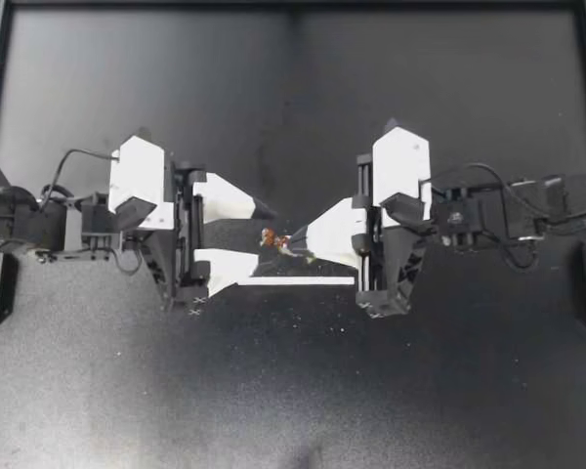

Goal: Pick up the candy and unwrap it.

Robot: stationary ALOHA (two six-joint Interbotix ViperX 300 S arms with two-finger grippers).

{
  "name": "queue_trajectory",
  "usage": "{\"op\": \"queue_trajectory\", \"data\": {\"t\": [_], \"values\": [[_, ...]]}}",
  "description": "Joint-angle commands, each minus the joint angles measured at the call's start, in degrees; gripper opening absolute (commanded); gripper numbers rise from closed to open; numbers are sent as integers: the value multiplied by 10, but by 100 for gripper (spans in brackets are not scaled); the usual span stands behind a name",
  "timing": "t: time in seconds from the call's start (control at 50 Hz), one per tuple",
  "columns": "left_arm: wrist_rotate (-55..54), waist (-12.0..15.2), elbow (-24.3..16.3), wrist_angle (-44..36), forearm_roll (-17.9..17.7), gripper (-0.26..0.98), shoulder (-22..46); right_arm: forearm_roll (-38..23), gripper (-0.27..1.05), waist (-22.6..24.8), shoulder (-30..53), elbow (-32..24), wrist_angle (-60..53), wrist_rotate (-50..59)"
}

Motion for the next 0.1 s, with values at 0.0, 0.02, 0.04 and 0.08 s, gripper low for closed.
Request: {"op": "queue_trajectory", "data": {"t": [0.0, 0.02, 0.04, 0.08], "values": [[2, 1, -16, -5, 1, 65, -8, 1, -20, 5, -4, -14, -6, 0], [2, 0, -17, -5, 1, 65, -6, 1, -20, 6, -3, -15, -6, 0], [1, 1, -18, -5, 1, 65, -5, 1, -20, 7, -3, -16, -6, 0], [1, 1, -20, -5, 0, 65, -1, 1, -20, 10, -1, -18, -6, 0]]}}
